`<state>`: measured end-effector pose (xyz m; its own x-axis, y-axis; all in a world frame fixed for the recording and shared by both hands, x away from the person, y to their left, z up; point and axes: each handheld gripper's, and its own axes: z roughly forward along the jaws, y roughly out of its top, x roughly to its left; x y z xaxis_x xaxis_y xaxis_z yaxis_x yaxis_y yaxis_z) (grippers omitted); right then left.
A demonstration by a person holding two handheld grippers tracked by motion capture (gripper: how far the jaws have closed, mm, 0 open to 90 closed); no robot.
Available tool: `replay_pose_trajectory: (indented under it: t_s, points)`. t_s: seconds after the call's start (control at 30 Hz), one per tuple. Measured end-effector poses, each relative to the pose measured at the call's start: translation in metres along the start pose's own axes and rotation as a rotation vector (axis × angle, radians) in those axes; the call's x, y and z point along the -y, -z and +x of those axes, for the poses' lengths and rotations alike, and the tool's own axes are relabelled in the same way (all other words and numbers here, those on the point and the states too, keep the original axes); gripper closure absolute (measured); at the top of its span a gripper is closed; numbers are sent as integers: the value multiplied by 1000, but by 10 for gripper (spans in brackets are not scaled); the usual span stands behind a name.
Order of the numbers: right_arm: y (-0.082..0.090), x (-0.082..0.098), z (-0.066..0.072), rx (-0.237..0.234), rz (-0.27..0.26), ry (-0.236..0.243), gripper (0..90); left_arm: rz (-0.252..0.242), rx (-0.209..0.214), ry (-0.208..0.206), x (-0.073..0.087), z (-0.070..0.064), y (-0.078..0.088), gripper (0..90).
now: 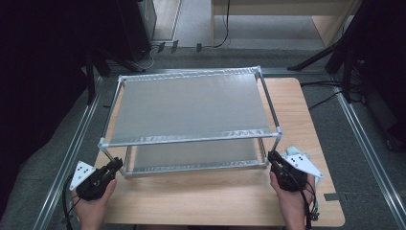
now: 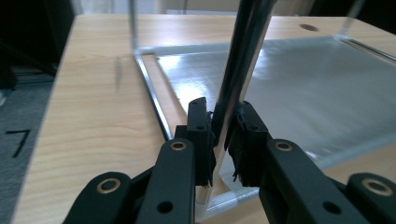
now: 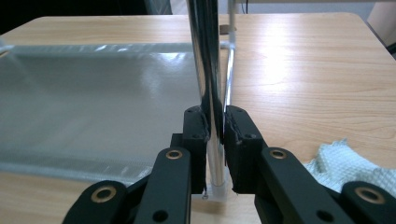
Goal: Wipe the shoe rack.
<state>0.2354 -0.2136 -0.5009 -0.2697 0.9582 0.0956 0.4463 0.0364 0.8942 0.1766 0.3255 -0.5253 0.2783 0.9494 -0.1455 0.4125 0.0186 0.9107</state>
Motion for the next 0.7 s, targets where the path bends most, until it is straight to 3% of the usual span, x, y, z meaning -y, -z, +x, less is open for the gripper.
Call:
replay_pose_trajectory:
  t_s: [0.1,0.3,0.47,0.53,0.6,0.7]
  points:
    - [-7,-3,-8,6,11,-20,790,11,30,9,5,-6,5,789]
    - [-14,-5,-20,7,35,-55,786,49,79,-23,14,-19,13,787]
    - [-14,-5,-28,8,30,-74,781,54,109,-24,15,-26,15,783]
    - [-14,-4,-31,4,23,-70,725,36,135,-2,16,-24,14,755]
    - [-10,-4,-36,2,8,-60,662,10,147,24,15,-22,15,640]
    - [-7,-3,-39,-18,-2,-72,643,-45,164,40,12,-20,19,619]
